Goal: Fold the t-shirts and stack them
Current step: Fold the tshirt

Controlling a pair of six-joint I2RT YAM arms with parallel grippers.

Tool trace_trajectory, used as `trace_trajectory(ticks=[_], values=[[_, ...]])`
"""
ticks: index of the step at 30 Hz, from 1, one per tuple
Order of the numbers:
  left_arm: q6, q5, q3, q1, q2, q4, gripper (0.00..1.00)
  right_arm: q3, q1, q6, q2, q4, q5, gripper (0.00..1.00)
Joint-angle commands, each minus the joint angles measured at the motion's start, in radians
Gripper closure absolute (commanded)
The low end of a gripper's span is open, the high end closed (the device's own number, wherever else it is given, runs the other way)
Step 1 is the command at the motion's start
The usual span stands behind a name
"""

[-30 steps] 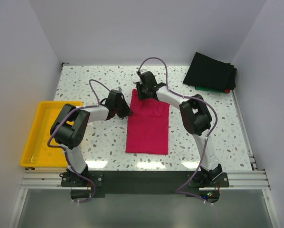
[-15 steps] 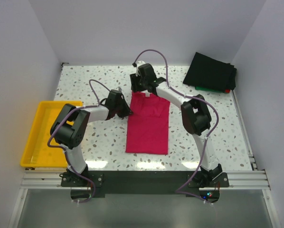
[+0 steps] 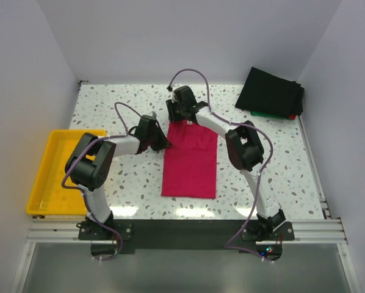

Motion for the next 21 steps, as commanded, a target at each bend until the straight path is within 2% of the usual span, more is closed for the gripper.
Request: trace_trajectory(ticks=[1,7,9,11,12,15,19,21], values=[[-0.005,-0.011,0.012,0.007,0.030,-0.020,0.91,0.048,0.013,-0.011,0.007,-0.010,-0.016,0.60],[-0.005,-0.012,0.013,0.007,0.030,-0.020,0.91,0.083,0.018,-0.014,0.036,-0.040,-0.001,0.60],[-0.005,-0.011,0.013,0.008,0.031,-0.020,0.91,0.088,0.019,-0.013,0.037,-0.042,0.004,0.66],[-0.005,-0.011,0.010,0.008,0.031,-0.020,0.91,0.094,0.018,-0.010,0.040,-0.043,0.007,0.74],[-0.005,-0.012,0.010,0.008,0.033,-0.020,0.91,0.105,0.016,-0.007,0.042,-0.046,0.005,0.82],[-0.005,-0.014,0.010,0.008,0.034,-0.021,0.91,0.137,0.013,-0.002,0.053,-0.054,-0.009,0.92],[-0.005,-0.014,0.007,0.007,0.033,-0.021,0.91,0.167,0.003,0.018,0.057,-0.053,-0.041,0.95],[-0.004,-0.014,0.006,0.008,0.031,-0.021,0.91,0.178,0.001,0.013,0.051,-0.069,-0.026,0.89]])
